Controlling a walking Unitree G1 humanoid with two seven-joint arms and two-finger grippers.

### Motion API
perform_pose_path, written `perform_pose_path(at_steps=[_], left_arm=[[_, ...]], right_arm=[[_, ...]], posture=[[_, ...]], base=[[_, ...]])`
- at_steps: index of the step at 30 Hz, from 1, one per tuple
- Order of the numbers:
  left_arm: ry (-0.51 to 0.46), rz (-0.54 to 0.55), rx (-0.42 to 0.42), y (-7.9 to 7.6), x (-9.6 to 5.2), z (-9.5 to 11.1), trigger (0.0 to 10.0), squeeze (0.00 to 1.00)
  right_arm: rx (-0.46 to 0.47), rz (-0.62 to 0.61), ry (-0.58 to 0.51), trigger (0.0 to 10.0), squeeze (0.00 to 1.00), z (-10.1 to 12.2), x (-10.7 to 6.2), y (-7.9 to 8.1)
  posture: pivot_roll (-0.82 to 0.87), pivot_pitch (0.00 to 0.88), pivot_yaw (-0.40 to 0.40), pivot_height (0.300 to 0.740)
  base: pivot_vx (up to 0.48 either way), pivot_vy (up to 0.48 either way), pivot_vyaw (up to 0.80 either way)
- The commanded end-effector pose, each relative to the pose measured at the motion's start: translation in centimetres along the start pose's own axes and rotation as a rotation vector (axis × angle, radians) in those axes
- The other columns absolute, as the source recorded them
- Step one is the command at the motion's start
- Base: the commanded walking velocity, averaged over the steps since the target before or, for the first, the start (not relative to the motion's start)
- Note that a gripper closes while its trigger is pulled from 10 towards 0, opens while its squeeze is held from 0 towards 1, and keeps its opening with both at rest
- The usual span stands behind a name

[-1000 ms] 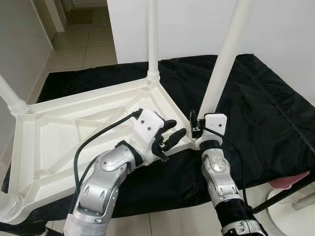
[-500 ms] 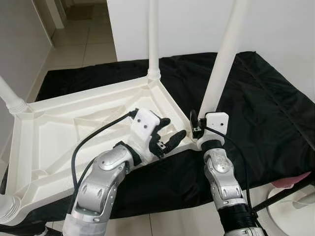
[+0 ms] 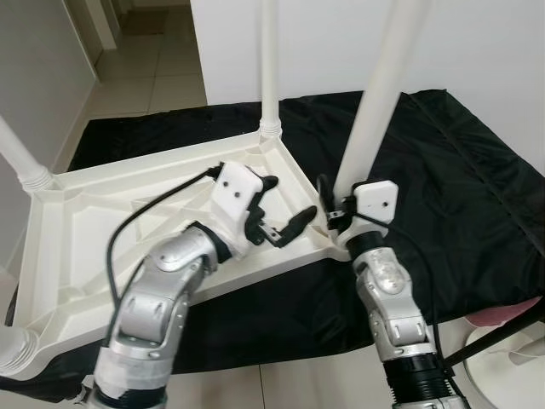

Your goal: Building children table

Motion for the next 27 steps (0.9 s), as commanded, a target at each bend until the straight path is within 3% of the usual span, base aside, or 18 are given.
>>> perform_pose_path(at_steps=[1,6,9,17,23,24,27], left_arm=[[0.001,0.020,-0.003,0.3,0.1,0.0,10.0,0.00],[-0.017,0.024,-0.014,0.4,0.3,0.3,10.0,0.00],[-0.025,0.025,-0.033,0.5,0.5,0.7,10.0,0.00],[-0.010,0.030,-0.046,0.6,0.4,0.5,10.0,0.00],[-0.073,0.010,-0.119,0.4,0.6,1.8,10.0,0.00],[-0.102,-0.070,-0.176,-0.3,0.7,2.5,10.0,1.00],[-0.120,-0.124,-0.206,-0.8,0.7,3.0,10.0,1.00]], right_arm=[[0.002,0.008,-0.004,10.0,0.00,0.2,0.0,0.1],[0.001,0.017,-0.005,10.0,0.00,0.3,-0.2,0.2],[0.028,0.003,0.013,10.0,0.00,0.1,-0.1,-0.7],[0.002,0.012,0.028,10.0,0.00,-0.1,-0.3,-1.1],[-0.041,0.094,0.056,10.0,0.00,-0.9,-0.7,-1.4],[-0.075,0.166,0.089,10.0,0.00,-1.4,-0.6,-1.6],[-0.104,0.224,0.116,10.0,0.00,-1.7,-0.6,-1.7]], posture=[[0.04,0.015,0.021,0.740],[0.04,0.017,0.027,0.740],[0.03,0.017,0.029,0.740],[0.03,0.024,0.034,0.740],[0.03,0.030,0.033,0.740],[0.03,0.028,0.030,0.740],[0.03,0.028,0.030,0.740]], base=[[0.000,0.000,0.00],[0.000,0.000,0.00],[0.000,0.000,0.00],[0.000,0.000,0.00],[0.000,0.000,0.00],[0.000,0.000,0.00],[0.000,0.000,0.00]])
Point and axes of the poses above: a point about 5 cm out from each wrist's last joint towards the gripper, its own x axis pointing out of the wrist towards the gripper, its own z axis along the axis of the wrist's last joint, y = z × x, the point moved 2 cm from there along x, pointing out of the wrist towards the gripper, and after that the axes turned 8 degrees about -x, right-handed, at the moved point
